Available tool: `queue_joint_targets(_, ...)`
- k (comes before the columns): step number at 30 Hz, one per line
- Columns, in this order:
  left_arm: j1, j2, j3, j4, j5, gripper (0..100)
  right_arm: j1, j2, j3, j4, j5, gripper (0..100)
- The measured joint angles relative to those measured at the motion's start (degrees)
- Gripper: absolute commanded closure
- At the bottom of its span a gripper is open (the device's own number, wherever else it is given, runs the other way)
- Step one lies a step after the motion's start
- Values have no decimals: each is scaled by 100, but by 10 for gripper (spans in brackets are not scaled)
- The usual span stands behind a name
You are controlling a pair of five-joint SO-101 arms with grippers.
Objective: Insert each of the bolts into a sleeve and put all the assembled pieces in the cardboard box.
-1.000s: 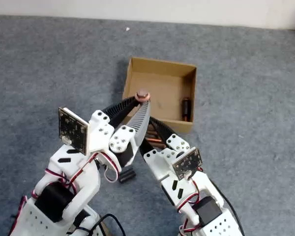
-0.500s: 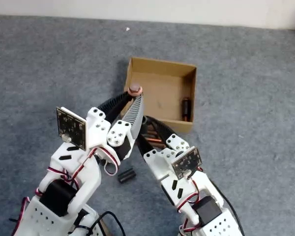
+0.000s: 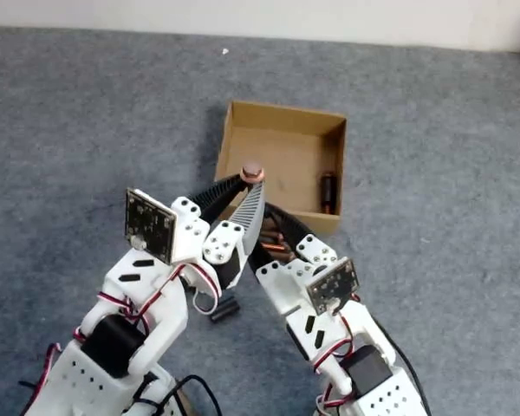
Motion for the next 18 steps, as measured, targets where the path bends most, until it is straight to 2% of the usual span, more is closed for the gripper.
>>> queue_joint_targets(3,0,0,0,26,0,954,0,0,0,0,0,995)
queue_joint_targets(8,0,-9,0,527,-9,780,9,0,0,0,0,995)
queue_joint_targets(18,-18,-26,-290,1600,-9,777,79,0,0,0,0,995)
